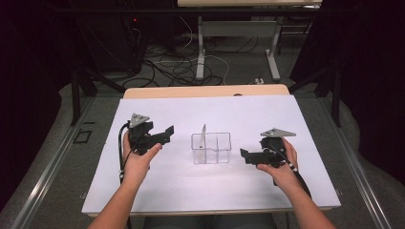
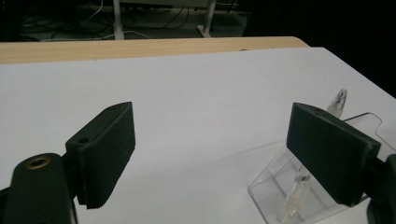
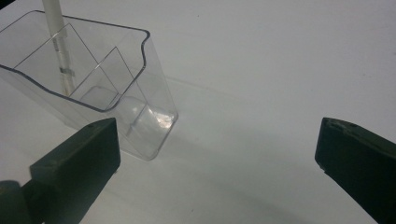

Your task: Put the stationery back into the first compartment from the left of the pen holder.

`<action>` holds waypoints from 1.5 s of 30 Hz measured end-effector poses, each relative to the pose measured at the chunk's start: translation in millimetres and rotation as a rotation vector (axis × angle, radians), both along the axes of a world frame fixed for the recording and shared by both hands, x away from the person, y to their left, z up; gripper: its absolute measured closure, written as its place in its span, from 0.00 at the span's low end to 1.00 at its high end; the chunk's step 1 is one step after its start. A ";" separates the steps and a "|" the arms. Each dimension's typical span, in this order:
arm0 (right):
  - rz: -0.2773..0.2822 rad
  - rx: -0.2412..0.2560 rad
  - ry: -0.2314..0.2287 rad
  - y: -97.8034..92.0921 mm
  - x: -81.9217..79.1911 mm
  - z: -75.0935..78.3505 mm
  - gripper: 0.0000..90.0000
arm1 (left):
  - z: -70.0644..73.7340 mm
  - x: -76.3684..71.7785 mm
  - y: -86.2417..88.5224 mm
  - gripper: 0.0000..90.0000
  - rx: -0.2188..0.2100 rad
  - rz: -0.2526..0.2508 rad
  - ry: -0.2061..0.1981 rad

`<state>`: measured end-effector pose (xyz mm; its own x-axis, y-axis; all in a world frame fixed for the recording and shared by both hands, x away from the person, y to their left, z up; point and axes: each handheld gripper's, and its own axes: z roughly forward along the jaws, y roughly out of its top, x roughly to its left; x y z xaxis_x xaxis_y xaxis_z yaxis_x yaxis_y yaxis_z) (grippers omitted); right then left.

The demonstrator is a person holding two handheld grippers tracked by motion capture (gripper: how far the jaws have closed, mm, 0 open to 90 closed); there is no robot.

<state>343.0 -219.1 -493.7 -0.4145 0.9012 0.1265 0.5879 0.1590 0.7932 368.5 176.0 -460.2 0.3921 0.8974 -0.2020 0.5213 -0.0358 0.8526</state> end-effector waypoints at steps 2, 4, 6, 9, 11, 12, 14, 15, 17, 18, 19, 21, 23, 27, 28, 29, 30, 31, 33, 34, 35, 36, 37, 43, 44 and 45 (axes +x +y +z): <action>0.000 -0.003 0.001 -0.5 0.3 -0.3 0.00 | -3.8 -0.3 3.8 0.13 0.000 0.013 0.009; -0.002 -0.003 0.002 -0.9 0.3 -0.5 0.00 | -7.2 -0.9 7.7 0.08 -0.001 0.024 0.021; -0.005 -0.003 0.002 -1.5 0.5 -0.6 0.00 | -10.6 -1.5 11.3 0.04 -0.001 0.032 0.033; -0.012 -0.004 0.001 -3.2 1.2 -0.8 0.00 | -15.3 -2.5 16.0 0.00 -0.003 0.037 0.054; -0.015 -0.004 0.004 -4.0 1.6 -1.2 0.00 | -18.4 -3.7 18.7 0.00 0.005 0.037 0.061; -0.017 -0.003 0.006 -4.4 1.8 -1.2 0.00 | -20.1 -4.4 20.1 0.00 0.010 0.040 0.066; -0.019 -0.003 0.005 -5.3 2.4 -1.6 0.00 | -24.2 -5.7 22.6 0.00 0.015 0.039 0.075; -0.020 -0.003 0.007 -5.5 2.5 -1.7 0.00 | -26.4 -6.4 23.7 0.00 0.017 0.037 0.083; -0.025 -0.002 0.014 -5.8 2.8 -1.9 0.00 | -30.3 -7.9 25.7 0.00 0.023 0.038 0.084; -0.026 -0.004 0.013 -6.3 3.1 -2.2 0.00 | -31.9 -9.1 27.2 0.00 0.026 0.036 0.090; -0.028 -0.004 0.013 -6.5 3.4 -2.7 0.00 | -33.2 -10.0 28.7 0.00 0.028 0.032 0.092; -0.029 -0.005 0.016 -6.9 3.5 -3.1 0.00 | -35.4 -11.7 30.8 0.00 0.036 0.025 0.091; -0.031 -0.008 0.015 -7.8 3.9 -3.6 0.00 | -37.7 -13.7 33.7 0.00 0.039 0.018 0.093; -0.035 -0.010 0.019 -9.2 4.2 -4.7 0.00 | -40.3 -16.8 38.4 0.00 0.072 0.019 0.097; -0.033 -0.012 0.016 -9.9 4.6 -5.0 0.00 | -41.0 -17.4 39.1 0.00 0.070 0.017 0.096; -0.036 -0.015 0.016 -10.6 4.7 -5.2 0.00 | -41.2 -18.0 40.1 0.00 0.074 0.013 0.101; -0.040 -0.014 0.019 -10.7 4.8 -5.6 0.00 | -42.3 -18.4 40.4 0.00 0.072 0.016 0.097; -0.040 -0.017 0.019 -11.4 5.1 -6.0 0.00 | -43.3 -18.8 41.1 0.00 0.075 0.015 0.096; -0.040 -0.021 0.014 -12.6 6.1 -7.5 0.00 | -44.9 -19.1 41.4 0.00 0.080 0.014 0.100; -0.045 -0.021 0.018 -12.9 6.2 -7.9 0.00 | -45.4 -19.4 41.3 0.00 0.086 0.015 0.102; -0.050 -0.020 0.027 -12.8 6.0 -8.1 0.00 | -46.7 -19.6 41.3 0.00 0.094 0.014 0.100; -0.050 -0.020 0.026 -13.0 6.4 -8.9 0.00 | -47.8 -19.9 40.8 0.00 0.092 0.012 0.102; -0.050 -0.025 0.025 -13.3 6.7 -9.5 0.00 | -48.7 -19.8 40.7 0.00 0.096 0.011 0.103; -0.052 -0.044 0.026 -13.8 8.7 -13.4 0.00 | -53.8 -19.4 41.6 0.00 0.104 0.009 0.114; -0.052 -0.043 0.032 -14.2 8.6 -13.6 0.00 | -54.5 -19.5 41.4 0.00 0.098 0.012 0.116; -0.053 -0.042 0.033 -14.2 8.9 -14.1 0.00 | -55.2 -19.4 41.6 0.00 0.097 0.013 0.116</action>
<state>351.9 -233.3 -507.8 -0.3622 0.9266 0.1010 0.6218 0.1594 0.7668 349.2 217.7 -515.4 0.3597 0.9196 -0.1578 0.6172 -0.1077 0.7794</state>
